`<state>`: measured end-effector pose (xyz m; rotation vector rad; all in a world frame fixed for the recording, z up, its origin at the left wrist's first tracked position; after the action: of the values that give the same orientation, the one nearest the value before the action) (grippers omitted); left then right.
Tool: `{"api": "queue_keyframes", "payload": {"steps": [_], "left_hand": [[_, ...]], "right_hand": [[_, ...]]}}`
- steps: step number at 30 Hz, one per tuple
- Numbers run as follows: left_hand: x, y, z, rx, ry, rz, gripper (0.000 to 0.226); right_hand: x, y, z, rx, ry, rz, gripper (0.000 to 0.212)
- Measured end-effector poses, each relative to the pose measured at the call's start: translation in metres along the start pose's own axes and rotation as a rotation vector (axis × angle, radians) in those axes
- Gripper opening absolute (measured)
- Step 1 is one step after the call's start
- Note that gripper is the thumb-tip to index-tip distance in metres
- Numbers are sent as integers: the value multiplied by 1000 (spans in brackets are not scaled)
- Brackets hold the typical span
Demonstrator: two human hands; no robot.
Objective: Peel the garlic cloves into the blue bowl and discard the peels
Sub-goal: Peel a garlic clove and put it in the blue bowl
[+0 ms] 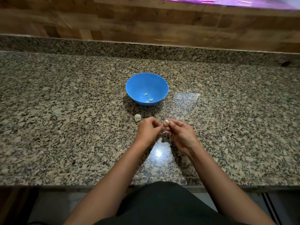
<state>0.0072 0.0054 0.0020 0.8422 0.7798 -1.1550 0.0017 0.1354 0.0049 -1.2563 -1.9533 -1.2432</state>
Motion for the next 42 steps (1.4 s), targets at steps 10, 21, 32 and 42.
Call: {"api": "queue_keyframes", "payload": {"steps": [10, 21, 32, 42], "left_hand": [[-1, 1, 2, 184, 609, 57, 10], [2, -4, -2, 113, 693, 104, 8], [4, -6, -2, 92, 755, 157, 6], [2, -6, -2, 78, 692, 169, 10]], "right_hand": [[3, 1, -1, 58, 102, 54, 13], [12, 5, -3, -8, 582, 221, 9], [7, 7, -1, 13, 568, 175, 11], [9, 6, -1, -66, 1119, 463, 12]]}}
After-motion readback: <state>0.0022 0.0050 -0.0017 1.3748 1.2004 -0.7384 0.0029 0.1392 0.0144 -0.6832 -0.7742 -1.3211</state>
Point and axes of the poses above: each hand's wrist, its own y-axis away from the middle knuckle, its own z-axis out of the back of the hand, x = y × z, the point moved 2 cm from there along -y, towards the middle knuckle, and after that the axes turned 1 degree about -x, right-handed, at the moved point
